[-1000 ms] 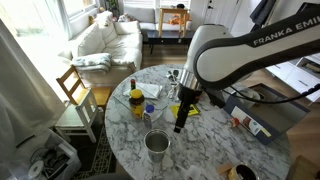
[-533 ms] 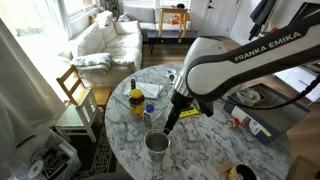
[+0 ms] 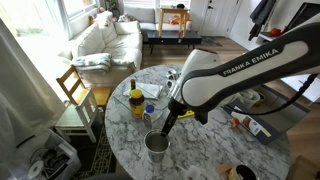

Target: Bring the cup close to the box, then place the juice packets in it

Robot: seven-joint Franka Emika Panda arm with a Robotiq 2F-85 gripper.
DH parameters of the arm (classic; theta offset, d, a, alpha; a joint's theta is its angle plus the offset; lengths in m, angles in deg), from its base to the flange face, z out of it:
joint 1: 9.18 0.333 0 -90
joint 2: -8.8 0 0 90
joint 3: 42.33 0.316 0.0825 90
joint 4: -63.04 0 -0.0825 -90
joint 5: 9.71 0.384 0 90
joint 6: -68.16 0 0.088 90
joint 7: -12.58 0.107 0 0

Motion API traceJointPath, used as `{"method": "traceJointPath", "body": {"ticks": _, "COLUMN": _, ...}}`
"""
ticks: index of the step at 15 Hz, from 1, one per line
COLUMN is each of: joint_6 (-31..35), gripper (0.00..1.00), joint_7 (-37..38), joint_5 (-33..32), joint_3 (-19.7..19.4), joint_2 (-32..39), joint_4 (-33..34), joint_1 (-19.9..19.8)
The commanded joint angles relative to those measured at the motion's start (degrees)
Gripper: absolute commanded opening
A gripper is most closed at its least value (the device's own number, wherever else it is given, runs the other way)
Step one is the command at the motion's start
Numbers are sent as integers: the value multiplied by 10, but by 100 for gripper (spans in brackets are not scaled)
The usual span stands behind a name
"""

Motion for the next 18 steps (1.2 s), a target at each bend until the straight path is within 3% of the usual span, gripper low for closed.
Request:
{"method": "traceJointPath", "body": {"ticks": 1, "joint_6": 8, "gripper": 30, "joint_7": -5, "joint_5": 6, "joint_3": 16, "joint_2": 0, "joint_4": -9, "joint_1": -20}}
{"method": "traceJointPath", "body": {"ticks": 5, "joint_6": -5, "gripper": 0, "joint_7": 5, "joint_5": 9, "joint_3": 14, "joint_2": -12, "joint_4": -15, "joint_1": -32}}
{"method": "traceJointPath", "body": {"ticks": 11, "joint_6": -39, "gripper": 1, "joint_7": 18, "joint_5": -8, "joint_3": -10, "joint_2": -88, "joint_4": -45, "joint_1": -55}}
{"method": "traceJointPath", "body": {"ticks": 14, "joint_6": -87, "gripper": 1, "joint_7": 54, "joint_5": -54, "joint_3": -52, "joint_2": -144, "joint_4": -70, "joint_1": -56}}
{"method": "traceJointPath", "body": {"ticks": 18, "joint_6": -99, "gripper": 1, "joint_7": 134, "joint_5": -135, "joint_3": -112, "joint_2": -198, "joint_4": -110, "joint_1": -62}}
